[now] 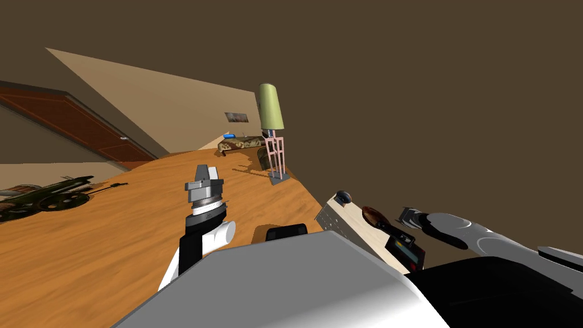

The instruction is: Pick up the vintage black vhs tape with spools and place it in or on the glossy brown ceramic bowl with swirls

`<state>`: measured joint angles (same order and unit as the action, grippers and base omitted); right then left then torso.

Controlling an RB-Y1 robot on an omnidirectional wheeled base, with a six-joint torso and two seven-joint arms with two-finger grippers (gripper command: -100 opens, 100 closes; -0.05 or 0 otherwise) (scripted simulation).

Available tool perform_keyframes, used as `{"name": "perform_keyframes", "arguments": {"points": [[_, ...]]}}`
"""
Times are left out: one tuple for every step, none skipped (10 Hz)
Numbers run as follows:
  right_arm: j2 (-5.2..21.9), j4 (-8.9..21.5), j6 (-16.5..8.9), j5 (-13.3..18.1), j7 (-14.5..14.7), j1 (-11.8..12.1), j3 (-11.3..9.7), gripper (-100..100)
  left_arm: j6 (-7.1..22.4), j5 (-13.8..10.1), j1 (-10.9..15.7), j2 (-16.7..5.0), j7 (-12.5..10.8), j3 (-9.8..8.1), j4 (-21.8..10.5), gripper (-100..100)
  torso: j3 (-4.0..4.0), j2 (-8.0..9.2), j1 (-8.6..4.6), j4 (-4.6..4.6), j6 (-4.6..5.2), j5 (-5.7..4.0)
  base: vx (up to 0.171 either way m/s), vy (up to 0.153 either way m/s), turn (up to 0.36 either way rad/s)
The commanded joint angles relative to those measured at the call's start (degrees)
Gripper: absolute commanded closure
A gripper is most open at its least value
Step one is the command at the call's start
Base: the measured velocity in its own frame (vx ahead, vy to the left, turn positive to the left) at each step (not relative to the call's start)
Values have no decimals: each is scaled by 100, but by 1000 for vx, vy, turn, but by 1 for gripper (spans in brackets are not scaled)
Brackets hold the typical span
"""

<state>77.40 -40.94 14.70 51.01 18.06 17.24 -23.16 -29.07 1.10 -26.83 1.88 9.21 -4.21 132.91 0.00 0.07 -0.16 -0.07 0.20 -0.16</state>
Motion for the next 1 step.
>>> {"name": "perform_keyframes", "arguments": {"points": [[0, 0, 0, 0, 0, 0, 0, 0, 0, 0, 0, 0, 0, 0, 0, 0, 0, 0, 0, 0, 0, 0, 0, 0, 0]]}}
